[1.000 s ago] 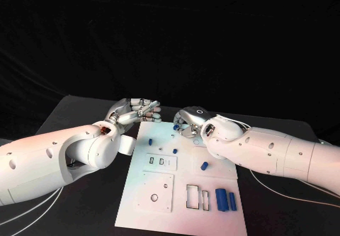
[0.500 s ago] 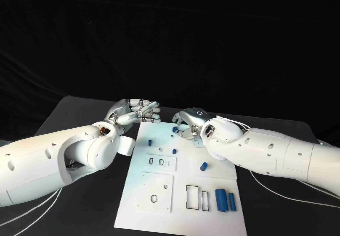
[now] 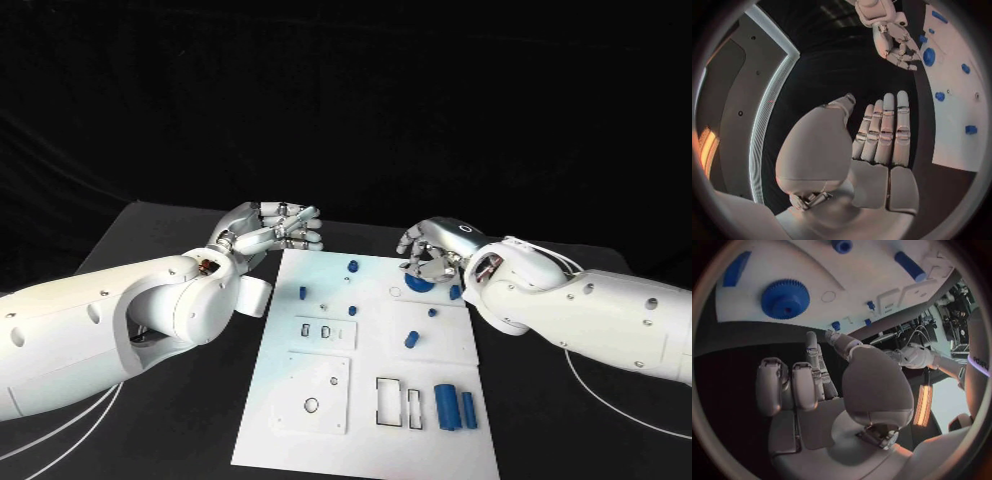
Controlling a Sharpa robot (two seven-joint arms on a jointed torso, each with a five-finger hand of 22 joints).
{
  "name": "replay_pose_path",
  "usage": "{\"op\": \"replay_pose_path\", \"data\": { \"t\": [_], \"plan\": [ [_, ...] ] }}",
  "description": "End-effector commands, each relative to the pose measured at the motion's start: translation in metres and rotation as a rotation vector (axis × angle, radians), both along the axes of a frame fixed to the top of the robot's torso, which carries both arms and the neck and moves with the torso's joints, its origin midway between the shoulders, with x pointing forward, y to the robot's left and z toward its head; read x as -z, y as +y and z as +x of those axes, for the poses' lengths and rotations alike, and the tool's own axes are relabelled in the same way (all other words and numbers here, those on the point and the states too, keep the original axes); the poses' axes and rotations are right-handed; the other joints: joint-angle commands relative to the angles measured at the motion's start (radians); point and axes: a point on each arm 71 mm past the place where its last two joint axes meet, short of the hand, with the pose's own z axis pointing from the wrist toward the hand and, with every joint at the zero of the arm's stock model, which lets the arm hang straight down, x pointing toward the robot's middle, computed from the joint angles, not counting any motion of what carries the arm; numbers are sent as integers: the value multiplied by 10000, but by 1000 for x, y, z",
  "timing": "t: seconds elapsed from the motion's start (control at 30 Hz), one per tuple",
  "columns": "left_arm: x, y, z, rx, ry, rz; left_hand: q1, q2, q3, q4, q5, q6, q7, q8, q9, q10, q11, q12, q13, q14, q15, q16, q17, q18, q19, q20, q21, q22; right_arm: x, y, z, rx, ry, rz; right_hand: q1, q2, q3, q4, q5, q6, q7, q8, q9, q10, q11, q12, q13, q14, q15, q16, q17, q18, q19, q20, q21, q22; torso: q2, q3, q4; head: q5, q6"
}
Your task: Assemble the parts on the task board
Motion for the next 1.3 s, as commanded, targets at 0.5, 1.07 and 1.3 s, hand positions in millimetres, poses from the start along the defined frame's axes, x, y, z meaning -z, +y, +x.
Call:
{"op": "replay_pose_path", "data": {
  "t": [0.5,1.07,1.3],
  "plan": [
    [-2,1,-2,245,-146,-288,-90,26,-66,7,-45,-48,5,-38,-14,-45,1,-47,-1,-70,-2,56,21,112,-66,34,26,-15,15,-53,-4,1679,2833,1229,313,-92,-1325,547,461,-1415,76,780,693,1127,102,11126,11054,742,72,1245,2789,-323,468,60,423,911,-86,105,-123,-112,-4],
    [-1,1,-1,269,-114,-283,-90,26,-66,7,-45,-48,5,-38,-14,-45,1,-47,-1,-70,-2,56,21,112,-66,34,26,-15,27,-34,5,1677,2600,911,359,-35,-1404,602,503,-1630,157,812,704,1534,187,11673,11765,834,160,1420,3345,-387,640,141,611,1194,-39,105,-83,-77,-36],
    [-1,1,-1,290,-91,-280,-90,26,-66,7,-45,-48,5,-38,-14,-45,1,-47,-1,-70,-2,56,21,112,-66,34,26,-15,27,-33,8,1775,2416,791,434,3,-1379,577,466,-1712,185,797,697,1473,213,11648,11725,836,186,1429,3371,-386,634,164,608,1197,-48,105,-88,-69,-73]
  ]
}}
